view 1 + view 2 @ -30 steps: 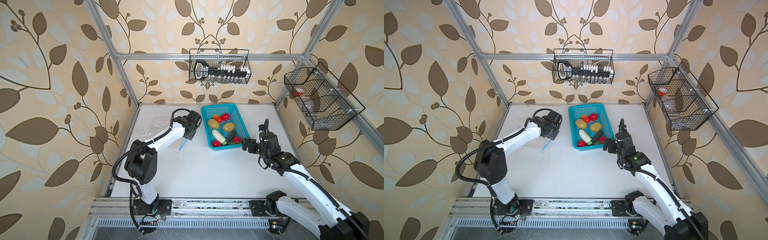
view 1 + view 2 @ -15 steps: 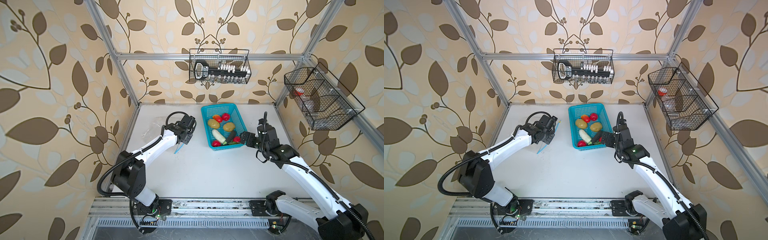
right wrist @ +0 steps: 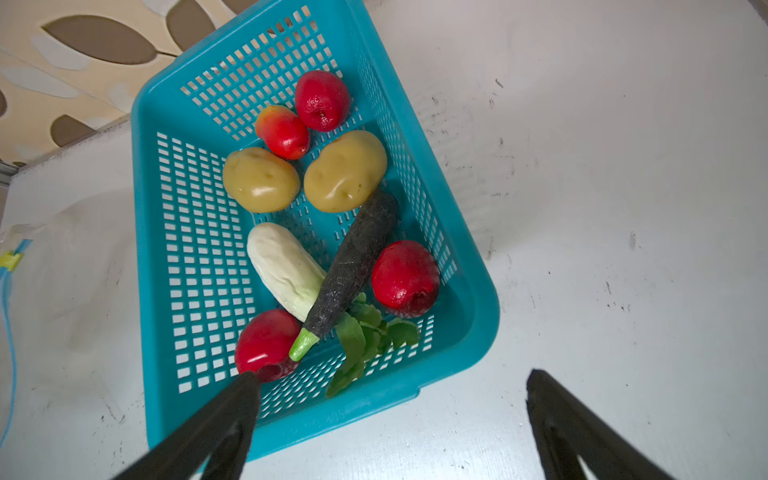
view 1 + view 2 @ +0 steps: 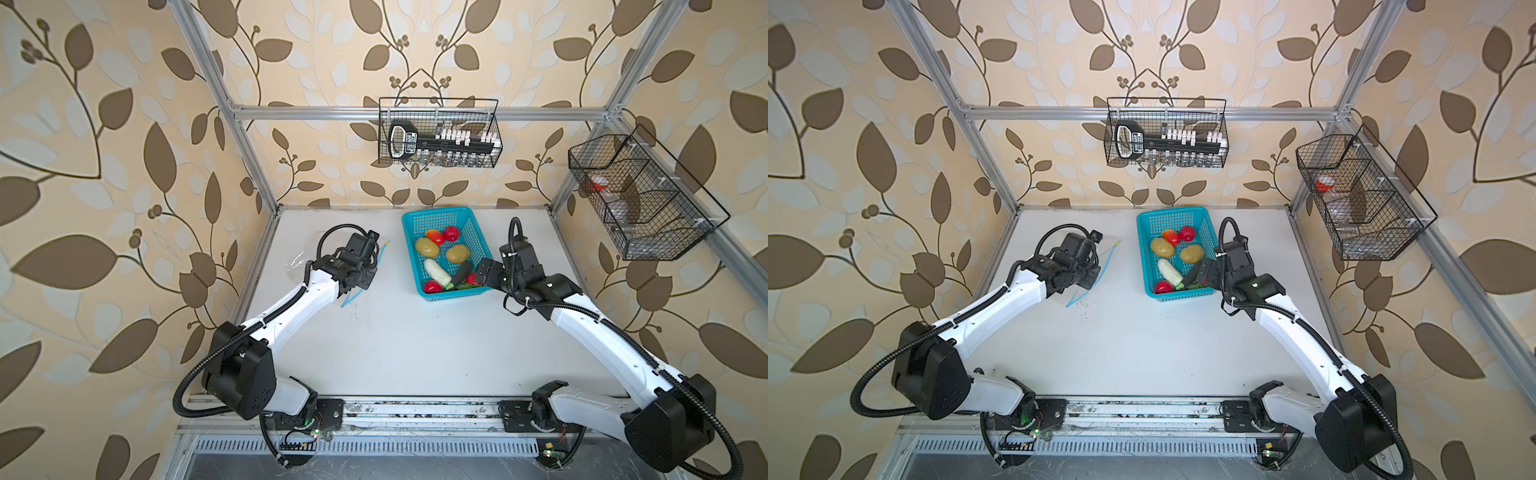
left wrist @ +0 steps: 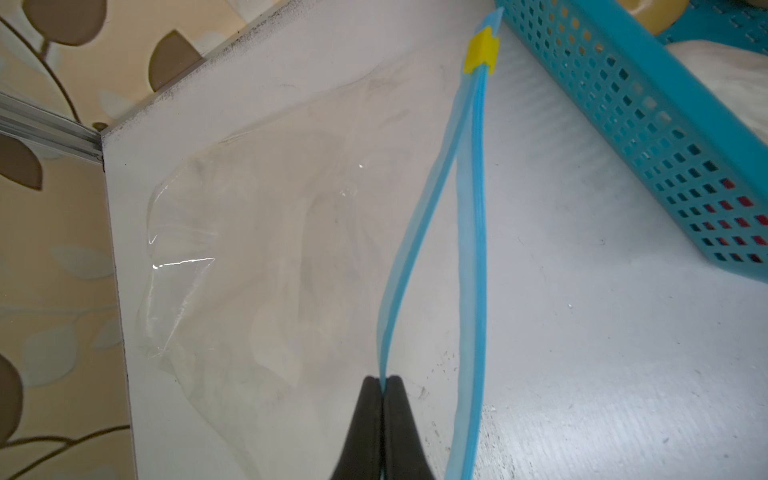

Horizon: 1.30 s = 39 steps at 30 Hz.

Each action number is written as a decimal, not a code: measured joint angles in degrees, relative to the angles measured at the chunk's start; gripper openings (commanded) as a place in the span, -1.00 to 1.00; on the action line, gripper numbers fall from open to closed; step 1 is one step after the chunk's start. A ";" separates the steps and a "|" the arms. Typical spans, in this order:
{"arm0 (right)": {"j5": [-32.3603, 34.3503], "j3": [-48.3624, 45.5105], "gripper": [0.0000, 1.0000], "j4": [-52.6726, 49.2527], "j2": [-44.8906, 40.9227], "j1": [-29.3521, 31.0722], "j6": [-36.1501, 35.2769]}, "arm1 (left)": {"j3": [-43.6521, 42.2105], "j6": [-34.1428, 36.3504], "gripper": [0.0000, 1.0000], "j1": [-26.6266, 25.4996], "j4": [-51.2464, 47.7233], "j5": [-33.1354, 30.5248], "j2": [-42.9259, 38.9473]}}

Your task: Place the food in the zip-top bag and seal the zipper

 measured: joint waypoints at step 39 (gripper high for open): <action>-0.76 29.44 0.99 2.23 39.58 0.11 5.97 | -3.67 -1.03 -1.00 1.14 2.80 1.27 0.96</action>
